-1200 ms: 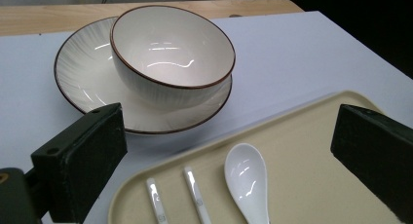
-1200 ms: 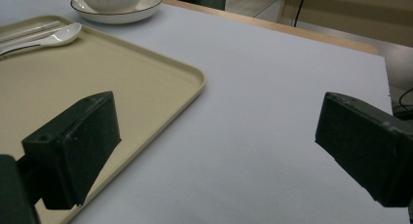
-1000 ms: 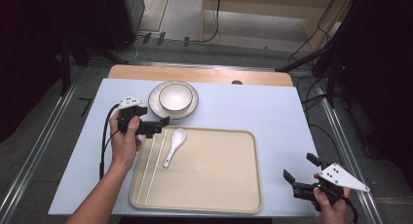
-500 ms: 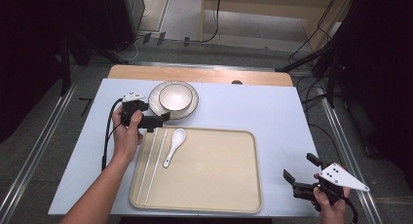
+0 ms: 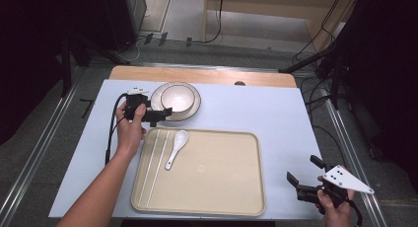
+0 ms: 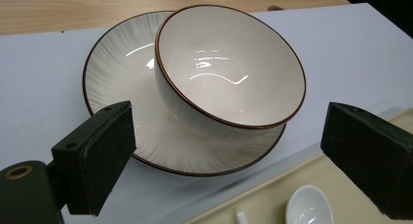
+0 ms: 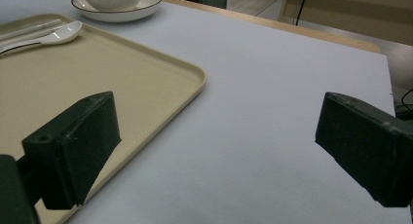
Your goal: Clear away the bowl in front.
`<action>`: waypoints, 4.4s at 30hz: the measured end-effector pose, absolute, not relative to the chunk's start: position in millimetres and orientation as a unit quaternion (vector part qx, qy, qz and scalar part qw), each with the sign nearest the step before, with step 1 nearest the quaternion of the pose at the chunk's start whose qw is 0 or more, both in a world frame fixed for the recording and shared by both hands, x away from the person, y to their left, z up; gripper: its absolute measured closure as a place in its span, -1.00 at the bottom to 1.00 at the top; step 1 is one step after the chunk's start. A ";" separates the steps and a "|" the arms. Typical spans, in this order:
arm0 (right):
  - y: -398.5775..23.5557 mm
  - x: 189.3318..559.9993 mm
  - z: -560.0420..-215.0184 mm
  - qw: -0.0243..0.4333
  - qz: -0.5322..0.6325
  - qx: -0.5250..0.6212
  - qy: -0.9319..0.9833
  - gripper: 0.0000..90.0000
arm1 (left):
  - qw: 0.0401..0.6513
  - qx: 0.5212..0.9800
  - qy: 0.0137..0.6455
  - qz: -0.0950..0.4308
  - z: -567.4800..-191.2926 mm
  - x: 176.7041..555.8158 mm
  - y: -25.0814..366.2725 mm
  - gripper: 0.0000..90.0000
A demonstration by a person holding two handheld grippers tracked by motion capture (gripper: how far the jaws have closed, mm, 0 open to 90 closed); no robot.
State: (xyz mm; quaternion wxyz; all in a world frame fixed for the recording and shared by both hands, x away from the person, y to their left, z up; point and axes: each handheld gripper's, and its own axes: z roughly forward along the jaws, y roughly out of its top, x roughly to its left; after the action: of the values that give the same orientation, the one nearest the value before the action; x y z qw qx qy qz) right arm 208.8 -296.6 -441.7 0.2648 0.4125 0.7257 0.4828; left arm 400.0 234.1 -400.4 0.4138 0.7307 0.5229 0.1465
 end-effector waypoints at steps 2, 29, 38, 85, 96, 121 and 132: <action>-296.5 208.7 -441.5 0.265 0.483 0.412 0.726 -0.94 | 0.412 0.728 0.529 0.143 -401.6 404.9 233.9 -0.86; -299.7 209.5 -443.1 0.264 0.486 0.415 0.722 -0.94 | 0.353 0.710 0.601 0.101 -415.6 448.7 225.3 -0.23; -300.4 209.2 -443.1 0.263 0.486 0.417 0.721 -0.94 | 0.348 0.687 0.633 0.080 -421.4 457.6 225.3 0.04; -303.1 210.2 -444.0 0.266 0.485 0.422 0.719 -0.94 | 0.321 0.638 0.697 0.070 -427.3 469.6 225.1 0.85; -302.2 210.4 -444.3 0.264 0.484 0.422 0.720 -0.94 | 0.337 0.646 0.681 0.068 -418.3 463.9 231.0 0.85; -300.1 210.4 -443.3 0.266 0.484 0.416 0.722 -0.94 | 0.364 0.667 0.648 0.061 -402.0 440.3 234.4 0.85; -298.8 209.9 -442.3 0.266 0.483 0.416 0.723 -0.94 | 0.364 0.683 0.630 0.066 -396.7 423.1 233.3 0.85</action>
State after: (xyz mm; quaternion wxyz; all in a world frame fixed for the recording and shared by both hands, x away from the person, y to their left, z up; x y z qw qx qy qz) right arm 209.9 -298.8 -442.3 0.2662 0.4163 0.7227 0.4833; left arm 423.1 233.3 -396.7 0.3636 0.6827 0.6304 0.0657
